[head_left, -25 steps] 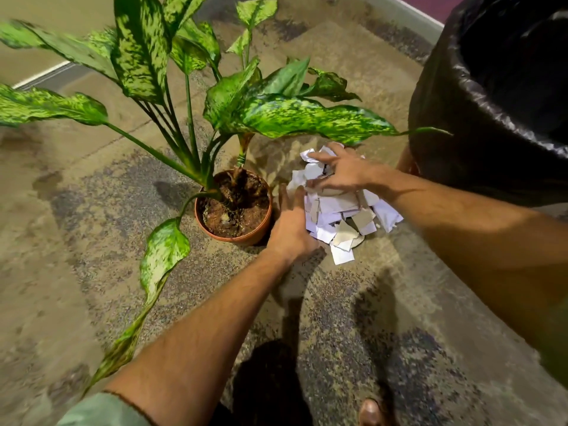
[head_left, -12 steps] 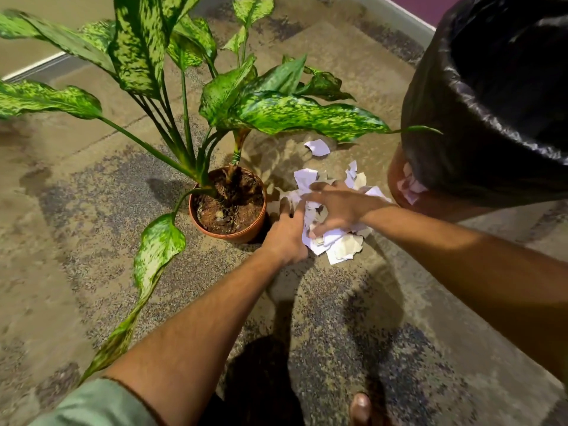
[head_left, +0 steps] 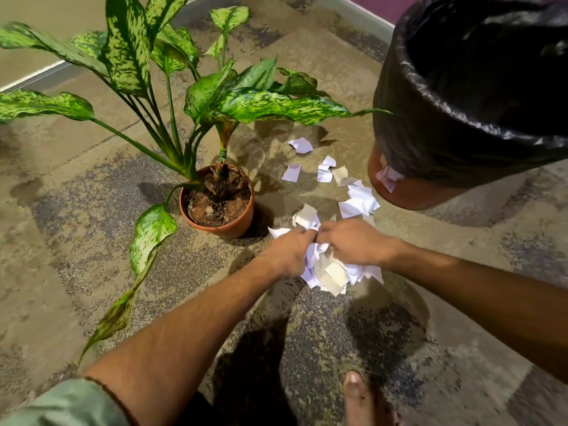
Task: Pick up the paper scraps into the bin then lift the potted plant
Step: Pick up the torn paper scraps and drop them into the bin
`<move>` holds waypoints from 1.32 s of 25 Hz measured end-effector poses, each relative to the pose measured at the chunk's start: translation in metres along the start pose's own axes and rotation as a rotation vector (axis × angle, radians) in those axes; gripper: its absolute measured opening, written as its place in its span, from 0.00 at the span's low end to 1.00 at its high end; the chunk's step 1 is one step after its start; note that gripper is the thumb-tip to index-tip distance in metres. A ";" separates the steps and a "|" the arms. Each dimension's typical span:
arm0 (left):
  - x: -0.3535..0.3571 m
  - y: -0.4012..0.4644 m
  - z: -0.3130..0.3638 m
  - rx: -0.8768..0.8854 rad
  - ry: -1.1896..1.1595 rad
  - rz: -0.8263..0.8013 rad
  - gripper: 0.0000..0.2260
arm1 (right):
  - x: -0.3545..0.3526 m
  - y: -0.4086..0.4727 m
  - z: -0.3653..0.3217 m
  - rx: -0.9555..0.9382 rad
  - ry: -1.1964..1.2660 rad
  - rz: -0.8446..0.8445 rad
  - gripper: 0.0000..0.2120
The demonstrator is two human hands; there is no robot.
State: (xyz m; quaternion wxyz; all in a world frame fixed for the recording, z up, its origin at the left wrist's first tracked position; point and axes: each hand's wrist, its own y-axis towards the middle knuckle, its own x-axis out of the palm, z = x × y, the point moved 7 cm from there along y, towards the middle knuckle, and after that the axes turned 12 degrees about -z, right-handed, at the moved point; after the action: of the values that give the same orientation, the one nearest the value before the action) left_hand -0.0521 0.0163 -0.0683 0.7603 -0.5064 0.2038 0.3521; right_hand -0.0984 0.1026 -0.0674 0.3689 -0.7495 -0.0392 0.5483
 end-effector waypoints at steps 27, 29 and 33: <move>-0.003 0.007 -0.002 -0.071 0.040 -0.001 0.18 | -0.028 -0.046 0.019 0.142 0.134 0.149 0.12; -0.008 0.006 -0.001 -0.080 0.029 0.050 0.16 | -0.037 -0.059 0.033 0.198 0.185 0.234 0.11; -0.022 0.007 0.004 -0.110 0.007 0.140 0.14 | -0.040 -0.085 0.056 0.297 0.273 0.332 0.13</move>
State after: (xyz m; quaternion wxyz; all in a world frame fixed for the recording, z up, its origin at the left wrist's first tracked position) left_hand -0.0723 0.0141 -0.0561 0.7042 -0.5331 0.2217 0.4132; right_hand -0.1323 0.1740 0.0080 0.3817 -0.7505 0.2152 0.4948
